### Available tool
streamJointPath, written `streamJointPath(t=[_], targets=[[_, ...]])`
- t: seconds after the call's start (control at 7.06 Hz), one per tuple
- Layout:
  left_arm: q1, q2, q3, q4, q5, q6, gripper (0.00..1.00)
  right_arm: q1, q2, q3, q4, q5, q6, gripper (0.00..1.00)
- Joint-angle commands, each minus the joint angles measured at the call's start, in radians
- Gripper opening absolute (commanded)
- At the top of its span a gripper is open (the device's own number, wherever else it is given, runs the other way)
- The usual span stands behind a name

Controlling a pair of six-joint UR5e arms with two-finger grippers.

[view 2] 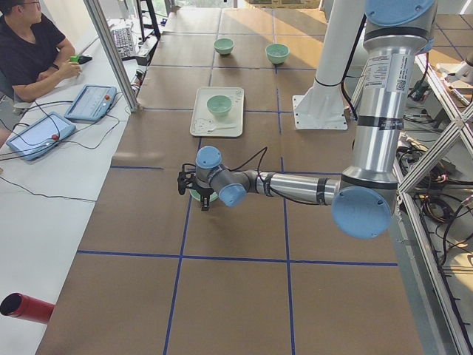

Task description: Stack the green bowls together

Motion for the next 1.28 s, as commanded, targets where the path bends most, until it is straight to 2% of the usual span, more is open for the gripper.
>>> streamJointPath(t=[0.0,0.14,0.43,0.71,0.85,1.13], targets=[[0.008,-0.002,0.005,-0.001,0.001,0.002,0.11,-0.007,0.001,0.0,0.002,0.002,0.037,1.0],[0.009,-0.004,0.0,-0.001,0.001,-0.002,0.0,-0.02,0.001,0.0,0.002,0.002,0.055,1.0],[0.006,0.001,-0.055,0.031,-0.015,0.002,0.0,-0.048,0.003,0.002,0.004,0.008,0.126,1.0],[-0.023,-0.017,-0.177,0.194,-0.074,0.0,0.0,-0.147,0.003,0.005,0.119,0.003,0.28,1.0],[-0.033,-0.059,-0.255,0.329,-0.074,-0.008,0.0,-0.224,0.0,-0.001,0.237,-0.021,0.422,1.0],[-0.054,-0.163,-0.316,0.505,-0.071,-0.029,0.0,-0.341,-0.002,-0.032,0.368,-0.082,0.574,1.0]])
